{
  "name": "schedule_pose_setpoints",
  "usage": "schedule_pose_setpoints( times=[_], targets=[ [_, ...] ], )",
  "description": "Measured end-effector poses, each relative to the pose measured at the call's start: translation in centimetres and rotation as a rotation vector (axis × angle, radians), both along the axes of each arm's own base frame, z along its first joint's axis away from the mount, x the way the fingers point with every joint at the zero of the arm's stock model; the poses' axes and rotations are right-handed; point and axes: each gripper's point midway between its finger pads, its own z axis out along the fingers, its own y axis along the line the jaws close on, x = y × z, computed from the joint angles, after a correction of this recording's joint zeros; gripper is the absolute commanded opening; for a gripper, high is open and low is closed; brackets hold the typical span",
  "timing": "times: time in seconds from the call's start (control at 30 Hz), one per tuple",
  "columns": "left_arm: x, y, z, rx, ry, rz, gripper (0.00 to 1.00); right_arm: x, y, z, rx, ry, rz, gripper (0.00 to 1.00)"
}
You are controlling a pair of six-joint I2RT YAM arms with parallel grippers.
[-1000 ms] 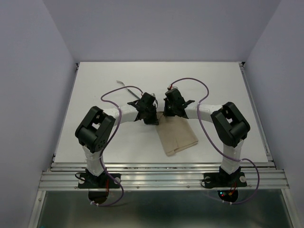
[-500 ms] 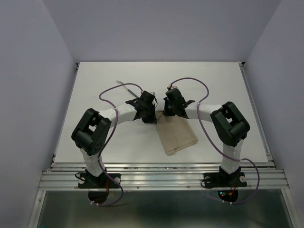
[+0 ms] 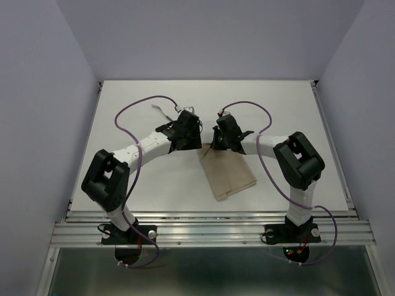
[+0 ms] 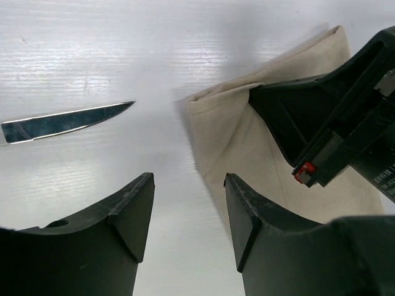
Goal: Fold the napkin into a case and place the utensils inside
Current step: Fold the lower triangle-folded napkin at the center of the board.
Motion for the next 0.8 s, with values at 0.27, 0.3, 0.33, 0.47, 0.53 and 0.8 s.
schedule_pose_setpoints(
  times=[0.27,0.3,0.33,0.47,0.53,0.8],
  targets=[
    [0.4,0.8,-0.2,0.042,-0.034,0.029,0.54,0.0,0.0,0.0,0.001,0.001,0.001,0.07],
    [0.5,0.8,-0.3,0.039,-0.052,0.029,0.54,0.0,0.0,0.0,0.001,0.0,0.001,0.07],
    [0.3,0.9,-0.4,0.042,-0.066,0.025,0.54,0.0,0.0,0.0,0.002,0.001,0.002,0.07],
    [-0.4,1.7,-0.4,0.052,-0.107,0.01,0.54,0.0,0.0,0.0,0.003,-0.001,0.002,0.07],
    [0.0,1.4,0.1,0.047,-0.13,-0.008,0.52,0.0,0.0,0.0,0.004,-0.002,0.002,0.07],
    [0.6,-1.2,-0.6,-0.009,-0.121,-0.106,0.32,0.0,0.1,0.0,0.004,-0.001,0.003,0.07]
  ],
)
